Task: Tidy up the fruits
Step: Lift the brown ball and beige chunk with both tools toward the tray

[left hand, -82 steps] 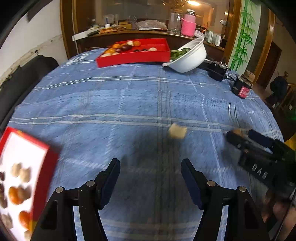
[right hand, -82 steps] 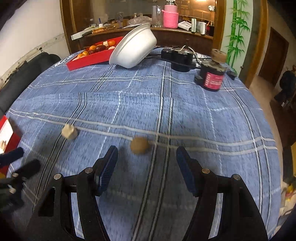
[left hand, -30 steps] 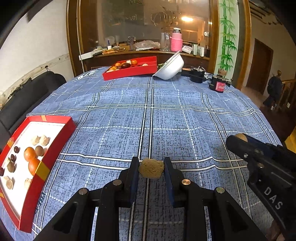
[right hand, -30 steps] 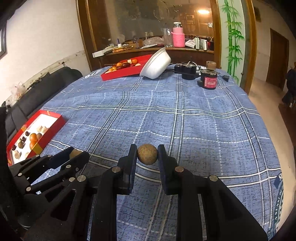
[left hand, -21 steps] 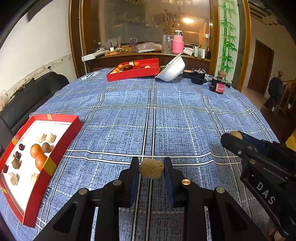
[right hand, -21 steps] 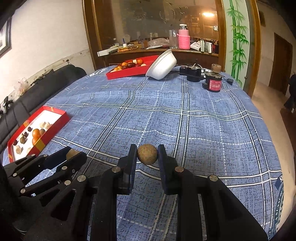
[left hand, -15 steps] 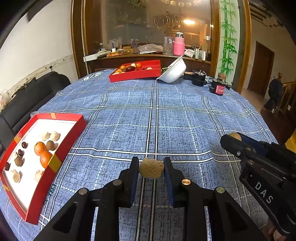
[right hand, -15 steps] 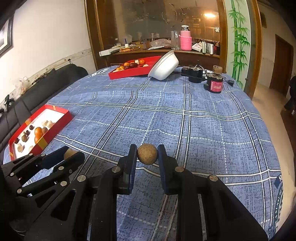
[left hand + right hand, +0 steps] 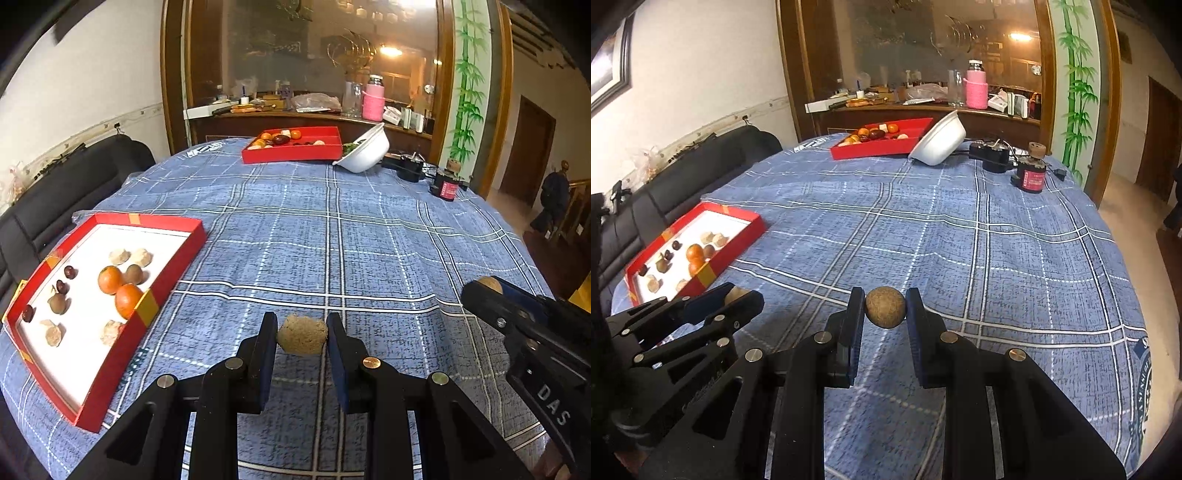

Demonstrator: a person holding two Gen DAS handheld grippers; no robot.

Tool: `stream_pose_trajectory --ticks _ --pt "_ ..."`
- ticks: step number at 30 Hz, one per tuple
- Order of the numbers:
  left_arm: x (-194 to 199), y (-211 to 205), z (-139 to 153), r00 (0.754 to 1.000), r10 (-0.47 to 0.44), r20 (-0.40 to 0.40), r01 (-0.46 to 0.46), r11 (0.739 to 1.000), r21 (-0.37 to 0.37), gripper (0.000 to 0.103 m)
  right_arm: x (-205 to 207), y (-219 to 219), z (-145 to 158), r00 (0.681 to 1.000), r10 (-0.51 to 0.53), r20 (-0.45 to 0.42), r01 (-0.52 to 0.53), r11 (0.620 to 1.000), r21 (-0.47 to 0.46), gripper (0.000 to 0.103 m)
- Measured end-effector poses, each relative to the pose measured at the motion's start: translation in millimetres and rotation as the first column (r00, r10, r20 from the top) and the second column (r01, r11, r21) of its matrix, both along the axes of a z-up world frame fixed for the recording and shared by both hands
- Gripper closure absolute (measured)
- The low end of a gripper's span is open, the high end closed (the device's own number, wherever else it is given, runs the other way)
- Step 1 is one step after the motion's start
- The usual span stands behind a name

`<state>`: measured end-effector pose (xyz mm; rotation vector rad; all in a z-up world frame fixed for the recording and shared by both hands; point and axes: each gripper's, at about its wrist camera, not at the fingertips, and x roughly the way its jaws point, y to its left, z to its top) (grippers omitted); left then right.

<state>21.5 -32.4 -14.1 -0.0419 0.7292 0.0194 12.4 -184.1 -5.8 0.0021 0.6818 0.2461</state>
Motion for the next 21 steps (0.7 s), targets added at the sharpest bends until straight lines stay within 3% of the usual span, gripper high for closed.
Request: stream_pose_trajectory --ticks 21 --pt "-13.2 33.1 -9.2 0.998 0.054 -0.016 -0.054 0.998 -0.014 0.077 -23.3 11.6 -12.5 0.999 0.01 -0.036 -0.008 0.999 0.052 0.082"
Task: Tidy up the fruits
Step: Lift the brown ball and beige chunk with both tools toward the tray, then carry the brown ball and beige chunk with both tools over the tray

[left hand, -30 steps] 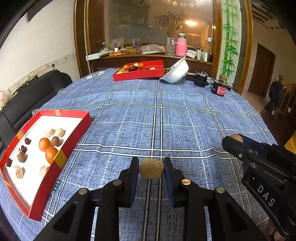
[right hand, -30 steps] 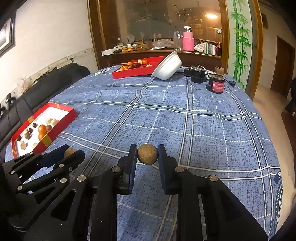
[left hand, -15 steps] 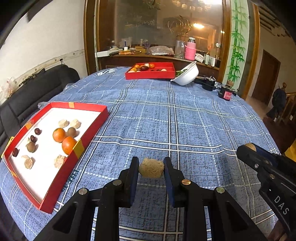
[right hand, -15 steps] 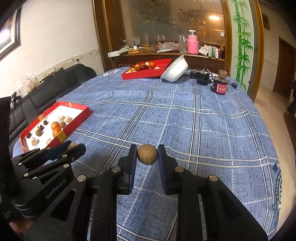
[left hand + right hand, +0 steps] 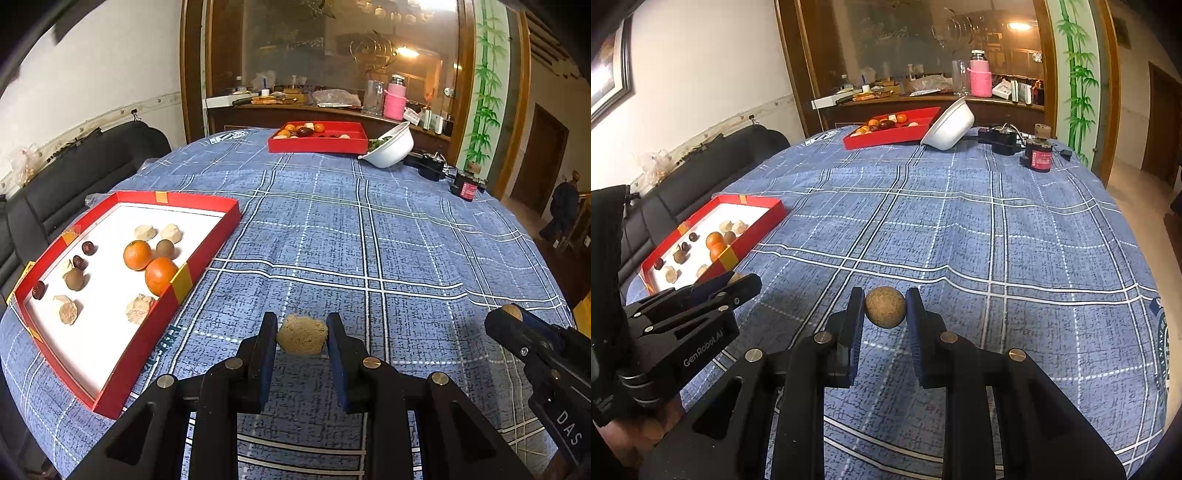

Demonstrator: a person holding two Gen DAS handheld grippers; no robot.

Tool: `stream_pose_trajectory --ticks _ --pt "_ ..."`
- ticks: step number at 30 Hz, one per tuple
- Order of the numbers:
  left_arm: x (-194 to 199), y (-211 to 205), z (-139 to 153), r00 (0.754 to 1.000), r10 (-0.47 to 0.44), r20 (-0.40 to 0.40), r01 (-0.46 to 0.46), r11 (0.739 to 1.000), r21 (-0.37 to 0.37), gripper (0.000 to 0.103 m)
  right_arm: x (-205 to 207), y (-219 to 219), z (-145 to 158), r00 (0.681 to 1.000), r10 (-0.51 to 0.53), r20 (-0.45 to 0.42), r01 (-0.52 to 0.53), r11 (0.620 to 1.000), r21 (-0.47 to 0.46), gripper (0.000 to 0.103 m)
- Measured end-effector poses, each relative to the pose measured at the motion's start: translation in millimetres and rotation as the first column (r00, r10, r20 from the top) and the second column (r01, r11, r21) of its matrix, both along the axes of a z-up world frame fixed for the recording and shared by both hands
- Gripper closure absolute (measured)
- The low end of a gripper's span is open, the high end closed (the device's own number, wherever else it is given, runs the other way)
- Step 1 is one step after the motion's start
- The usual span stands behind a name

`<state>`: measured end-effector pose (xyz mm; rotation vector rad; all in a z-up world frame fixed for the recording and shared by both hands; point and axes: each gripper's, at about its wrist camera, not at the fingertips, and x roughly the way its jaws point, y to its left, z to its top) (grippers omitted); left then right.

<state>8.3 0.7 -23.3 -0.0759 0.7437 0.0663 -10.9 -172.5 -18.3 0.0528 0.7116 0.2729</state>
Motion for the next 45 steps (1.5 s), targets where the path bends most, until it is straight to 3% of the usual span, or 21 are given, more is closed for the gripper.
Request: stream_pose_trajectory --ticks 29,45 --pt "-19.7 12.1 12.9 0.999 0.0 0.032 0.0 1.0 0.023 0.077 -12.4 18.4 -0.3 0.999 0.046 0.003 -0.046 0.999 0.003 0.082" --pt "-45.4 78.1 20.4 0.979 0.193 0.071 -0.193 0.981 0.003 0.077 -20.3 53.7 2.3 0.985 0.173 0.007 -0.173 0.985 0.005 0.081"
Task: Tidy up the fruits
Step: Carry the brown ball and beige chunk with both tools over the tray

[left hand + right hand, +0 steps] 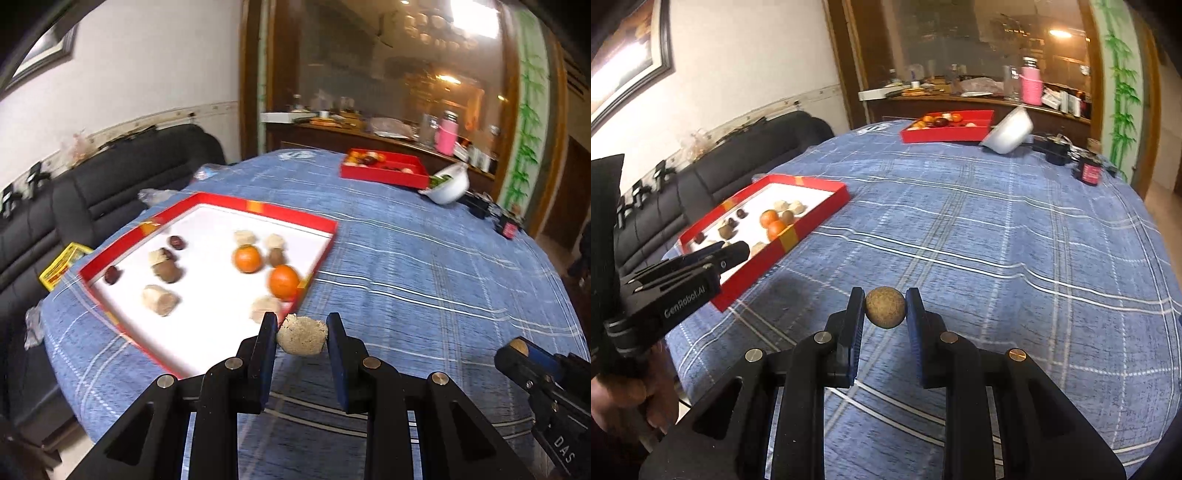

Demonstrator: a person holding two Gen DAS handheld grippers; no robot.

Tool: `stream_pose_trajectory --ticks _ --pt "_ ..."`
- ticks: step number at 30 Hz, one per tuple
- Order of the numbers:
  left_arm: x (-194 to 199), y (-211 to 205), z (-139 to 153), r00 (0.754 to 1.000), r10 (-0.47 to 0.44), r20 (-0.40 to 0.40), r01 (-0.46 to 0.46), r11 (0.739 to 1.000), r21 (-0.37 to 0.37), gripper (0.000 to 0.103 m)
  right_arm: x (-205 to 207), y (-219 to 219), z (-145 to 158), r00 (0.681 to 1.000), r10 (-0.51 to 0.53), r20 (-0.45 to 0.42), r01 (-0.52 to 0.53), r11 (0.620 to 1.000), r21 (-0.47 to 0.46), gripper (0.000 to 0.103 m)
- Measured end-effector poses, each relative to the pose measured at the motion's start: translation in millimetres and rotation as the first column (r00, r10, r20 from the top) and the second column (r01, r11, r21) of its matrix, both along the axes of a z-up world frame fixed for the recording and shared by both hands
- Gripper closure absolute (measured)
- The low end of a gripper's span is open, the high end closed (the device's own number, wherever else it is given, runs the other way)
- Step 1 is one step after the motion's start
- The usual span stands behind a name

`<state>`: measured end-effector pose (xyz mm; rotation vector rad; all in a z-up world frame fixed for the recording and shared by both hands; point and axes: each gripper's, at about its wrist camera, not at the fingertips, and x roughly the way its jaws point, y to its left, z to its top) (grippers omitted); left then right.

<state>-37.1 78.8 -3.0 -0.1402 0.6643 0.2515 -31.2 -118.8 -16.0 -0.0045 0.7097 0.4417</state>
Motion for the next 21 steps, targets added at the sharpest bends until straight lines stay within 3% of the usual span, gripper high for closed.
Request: stream_pose_trajectory --ticks 11,21 --pt "1.5 61.4 -3.5 0.985 0.166 -0.042 -0.166 0.986 -0.004 0.077 13.9 67.3 11.0 0.988 0.155 0.005 -0.155 0.987 -0.038 0.081" --pt "14.3 106.1 -3.5 0.963 0.258 -0.073 -0.258 0.966 0.01 0.077 37.7 132.9 27.7 0.962 0.273 0.029 -0.27 0.96 -0.072 0.081"
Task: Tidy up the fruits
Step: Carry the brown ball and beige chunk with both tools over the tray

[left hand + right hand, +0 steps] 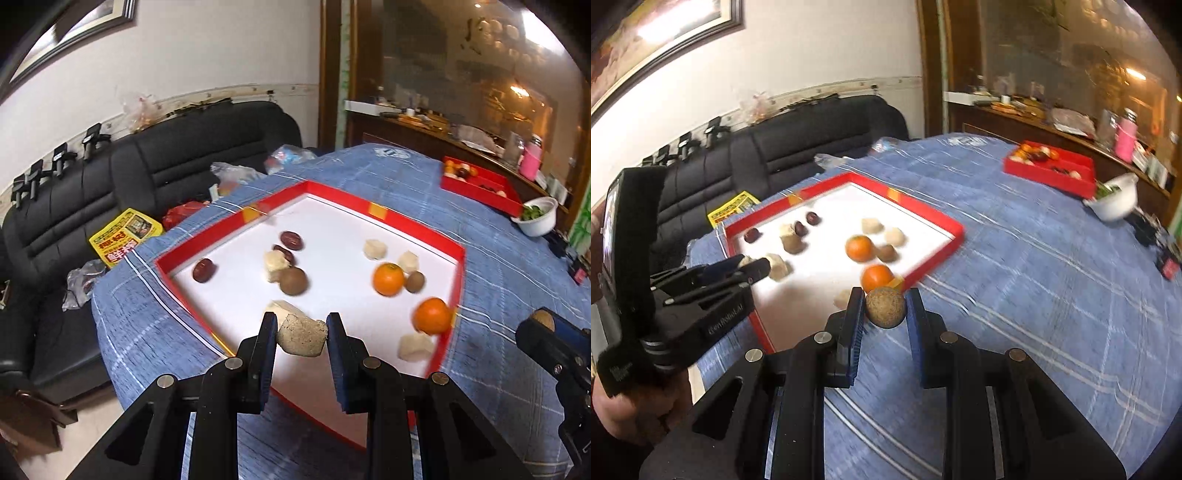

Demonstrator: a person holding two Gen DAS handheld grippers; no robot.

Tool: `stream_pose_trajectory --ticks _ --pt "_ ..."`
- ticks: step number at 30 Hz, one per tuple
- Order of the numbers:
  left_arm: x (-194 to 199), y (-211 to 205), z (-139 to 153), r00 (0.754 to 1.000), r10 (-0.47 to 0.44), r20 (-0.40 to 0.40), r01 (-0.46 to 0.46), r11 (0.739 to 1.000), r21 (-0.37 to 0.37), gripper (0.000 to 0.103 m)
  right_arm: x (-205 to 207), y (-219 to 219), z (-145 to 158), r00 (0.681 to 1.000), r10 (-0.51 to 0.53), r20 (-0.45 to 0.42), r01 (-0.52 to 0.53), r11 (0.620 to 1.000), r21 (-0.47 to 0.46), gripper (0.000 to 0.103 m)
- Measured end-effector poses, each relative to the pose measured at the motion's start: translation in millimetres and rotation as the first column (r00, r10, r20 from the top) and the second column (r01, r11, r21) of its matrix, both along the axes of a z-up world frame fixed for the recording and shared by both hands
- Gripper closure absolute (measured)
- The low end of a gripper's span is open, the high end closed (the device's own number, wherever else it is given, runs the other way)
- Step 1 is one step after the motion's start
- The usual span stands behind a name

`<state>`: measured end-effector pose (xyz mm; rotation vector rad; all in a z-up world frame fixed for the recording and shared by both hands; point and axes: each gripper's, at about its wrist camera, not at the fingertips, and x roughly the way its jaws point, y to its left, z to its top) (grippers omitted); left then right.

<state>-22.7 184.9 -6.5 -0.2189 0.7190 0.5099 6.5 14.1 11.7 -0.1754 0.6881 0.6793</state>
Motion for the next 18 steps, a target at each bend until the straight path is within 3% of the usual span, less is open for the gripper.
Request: stream_pose_trajectory --ticks 12,18 --pt "20.1 49.6 4.4 0.997 0.076 -0.012 -0.076 0.997 -0.02 0.077 34.7 63.0 -0.5 0.998 0.061 -0.009 -0.061 0.998 -0.024 0.081" --pt "43.5 56.6 6.4 0.999 0.046 -0.027 -0.047 0.999 -0.022 0.077 65.1 85.6 -4.1 0.998 0.061 -0.028 -0.062 0.997 -0.042 0.081"
